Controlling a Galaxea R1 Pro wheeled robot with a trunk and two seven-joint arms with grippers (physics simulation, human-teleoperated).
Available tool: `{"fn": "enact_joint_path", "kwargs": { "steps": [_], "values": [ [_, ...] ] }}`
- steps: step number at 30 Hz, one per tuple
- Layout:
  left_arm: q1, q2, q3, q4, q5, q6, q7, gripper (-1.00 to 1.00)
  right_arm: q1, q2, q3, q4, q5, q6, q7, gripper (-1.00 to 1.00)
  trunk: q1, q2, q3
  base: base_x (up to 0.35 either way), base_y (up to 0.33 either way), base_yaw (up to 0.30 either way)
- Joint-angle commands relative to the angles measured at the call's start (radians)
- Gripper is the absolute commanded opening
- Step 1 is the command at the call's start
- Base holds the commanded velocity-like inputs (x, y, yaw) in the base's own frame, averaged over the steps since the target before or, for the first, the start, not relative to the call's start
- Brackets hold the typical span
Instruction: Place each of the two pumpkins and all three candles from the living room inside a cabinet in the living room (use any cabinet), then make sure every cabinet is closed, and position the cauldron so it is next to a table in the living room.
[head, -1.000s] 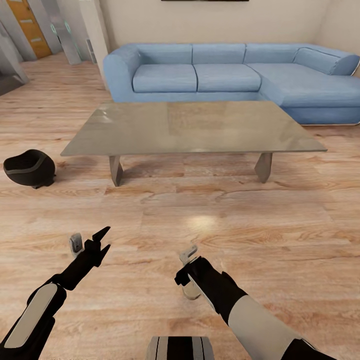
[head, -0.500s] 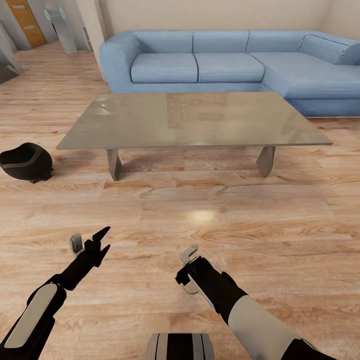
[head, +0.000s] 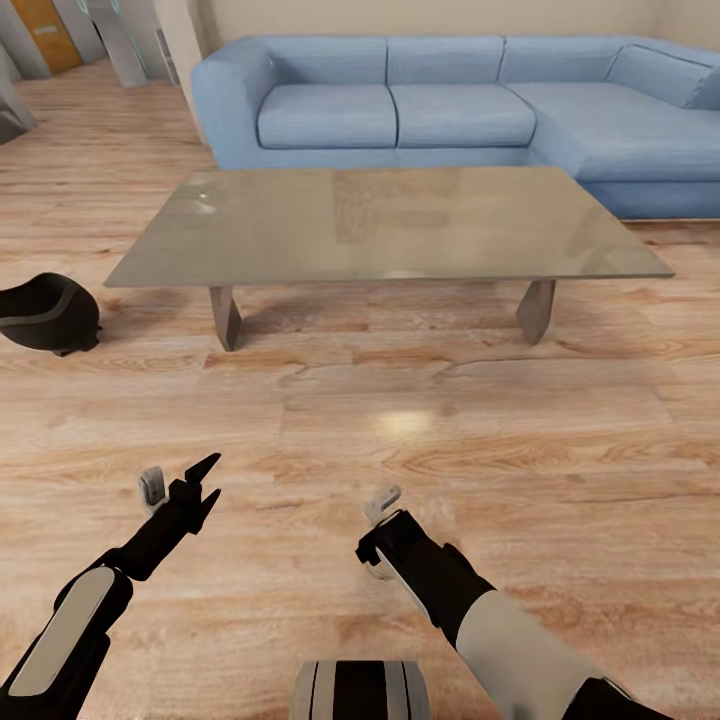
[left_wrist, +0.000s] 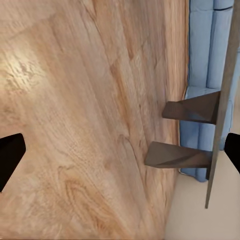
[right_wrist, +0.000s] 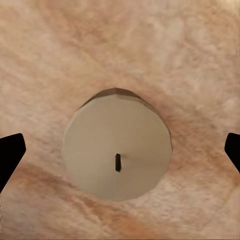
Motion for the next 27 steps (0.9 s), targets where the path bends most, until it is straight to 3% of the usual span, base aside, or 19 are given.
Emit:
{"fn": "enact_joint_path", "kwargs": {
  "steps": [1,22,27],
  "values": [
    [0.000,0.000,0.001,0.000,0.007,0.006,-0.001,1.00,-0.001,0.000,0.003,-0.001,-0.005,0.004,-0.006,1.00,0.000,-0.001,-0.005,0.000,0.000,0.000],
    [0.000,0.001,0.001,0.000,0.006,0.006,-0.001,1.00,-0.001,0.000,0.002,-0.001,-0.004,0.003,-0.005,1.00,0.010,-0.005,-0.086,0.000,0.000,0.000],
    [0.000,0.001,0.001,-0.001,0.005,0.006,-0.001,1.00,-0.001,0.000,0.002,-0.003,-0.004,0.004,-0.008,1.00,0.010,-0.005,-0.086,0.000,0.000,0.000]
  ]
}}
